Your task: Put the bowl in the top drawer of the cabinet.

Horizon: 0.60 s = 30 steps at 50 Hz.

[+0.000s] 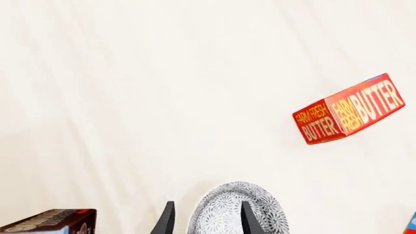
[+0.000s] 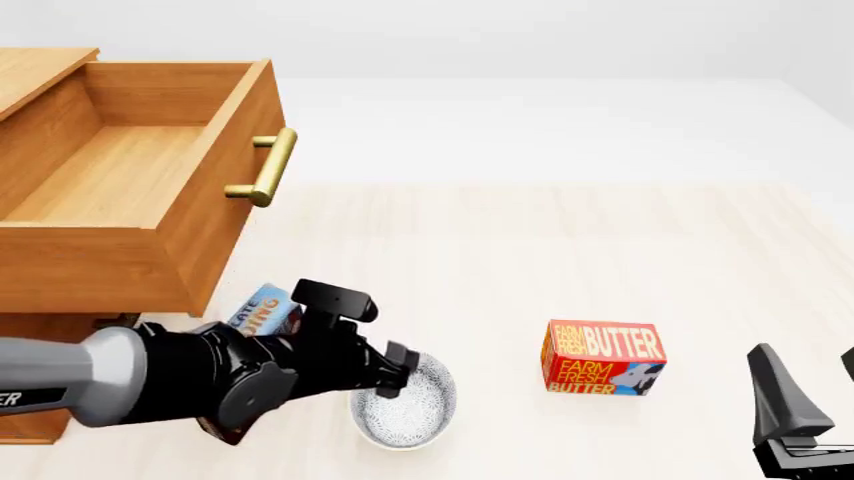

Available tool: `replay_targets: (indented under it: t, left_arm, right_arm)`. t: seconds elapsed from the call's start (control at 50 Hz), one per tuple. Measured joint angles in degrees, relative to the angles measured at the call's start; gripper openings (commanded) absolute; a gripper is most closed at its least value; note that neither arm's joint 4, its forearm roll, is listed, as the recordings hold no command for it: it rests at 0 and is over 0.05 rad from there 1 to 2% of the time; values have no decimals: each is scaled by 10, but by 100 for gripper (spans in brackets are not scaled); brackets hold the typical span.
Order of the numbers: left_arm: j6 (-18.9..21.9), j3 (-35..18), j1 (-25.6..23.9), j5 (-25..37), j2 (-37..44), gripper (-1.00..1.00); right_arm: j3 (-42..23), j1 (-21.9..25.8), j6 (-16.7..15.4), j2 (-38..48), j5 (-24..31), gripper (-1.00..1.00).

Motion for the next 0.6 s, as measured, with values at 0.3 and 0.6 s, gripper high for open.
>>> replay_targets:
  t: [0.3, 0.6]
  left_arm:
    - [-12, 3, -2, -11, 19, 100]
    - [-19, 7, -4, -22, 35, 100]
  right_arm:
    - [0, 0, 0, 0, 0, 100]
    - [0, 0, 0, 0, 0, 100]
